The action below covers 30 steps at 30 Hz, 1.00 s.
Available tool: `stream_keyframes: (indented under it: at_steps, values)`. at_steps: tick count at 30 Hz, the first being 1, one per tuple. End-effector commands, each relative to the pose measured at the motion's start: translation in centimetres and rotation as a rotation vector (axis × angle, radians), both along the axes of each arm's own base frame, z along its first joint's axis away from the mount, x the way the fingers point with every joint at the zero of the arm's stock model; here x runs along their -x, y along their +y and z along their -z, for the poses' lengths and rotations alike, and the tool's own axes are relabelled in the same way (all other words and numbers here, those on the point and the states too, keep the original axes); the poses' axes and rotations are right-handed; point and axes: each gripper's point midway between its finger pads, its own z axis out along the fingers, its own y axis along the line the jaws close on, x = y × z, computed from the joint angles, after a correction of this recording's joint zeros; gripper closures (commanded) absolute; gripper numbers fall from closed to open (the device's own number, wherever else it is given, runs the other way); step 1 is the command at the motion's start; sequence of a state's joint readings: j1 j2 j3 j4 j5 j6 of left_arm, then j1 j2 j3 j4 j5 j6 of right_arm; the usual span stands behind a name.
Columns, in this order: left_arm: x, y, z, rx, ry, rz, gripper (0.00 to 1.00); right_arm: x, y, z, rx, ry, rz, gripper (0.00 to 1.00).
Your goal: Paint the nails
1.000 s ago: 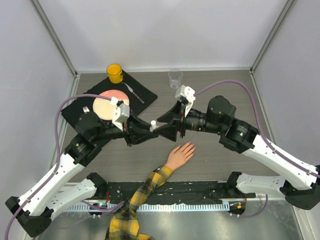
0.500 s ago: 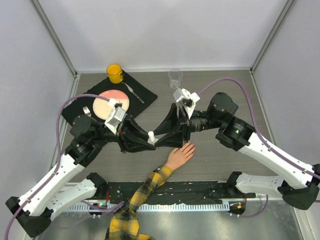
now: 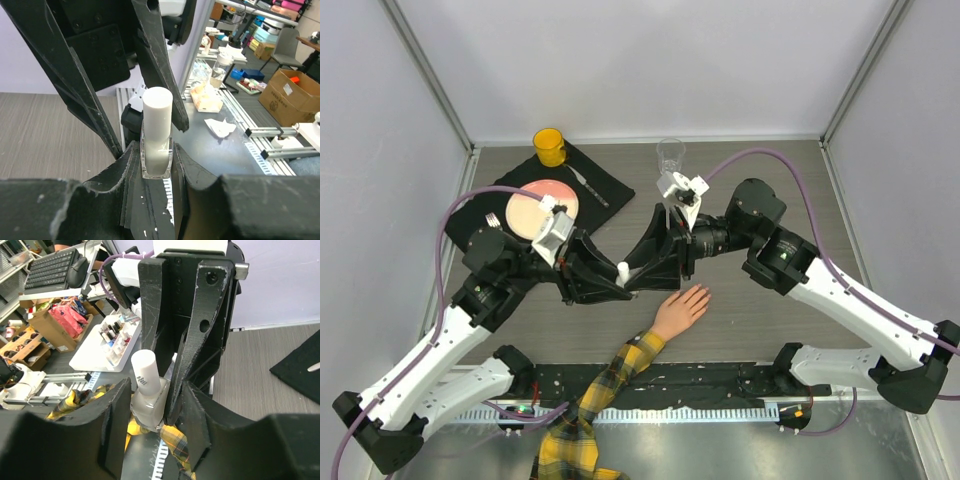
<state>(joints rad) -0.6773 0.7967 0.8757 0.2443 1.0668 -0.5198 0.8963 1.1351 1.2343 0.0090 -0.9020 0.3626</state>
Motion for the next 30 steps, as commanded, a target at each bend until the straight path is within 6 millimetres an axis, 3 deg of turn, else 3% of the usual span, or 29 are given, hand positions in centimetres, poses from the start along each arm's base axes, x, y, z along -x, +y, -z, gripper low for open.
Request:
stream_keyframes:
  at_steps: [1,6,9,23,26,30]
  values:
    - [0.6,0.1,-0.4,0.003,-0.027,0.035,1.00,1.1,-0.6,-3.7,-0.105,-0.058,-0.045,0.48]
    - [0.5,0.1,-0.4,-0.001,-0.022,0.035,1.00,0.8,-0.6,-4.1,-0.112,-0.057,-0.028,0.48]
    - [0.6,0.1,-0.7,0.001,-0.026,0.035,1.00,0.8,-0.4,-3.3,-0.090,-0.037,-0.045,0.51]
    - [-0.2,0.3,-1.4,0.011,-0.051,-0.036,1.00,-0.1,0.2,-1.1,-0.040,-0.037,-0.016,0.77]
    - [-3.0,0.3,-1.6,-0.005,-0.055,-0.220,1.00,-1.1,0.4,-0.7,-0.018,-0.041,0.043,0.96]
    - [-8.4,2.0,-1.9,-0.056,-0.091,-0.568,1.00,-4.1,0.5,1.9,0.081,-0.034,0.219,0.99]
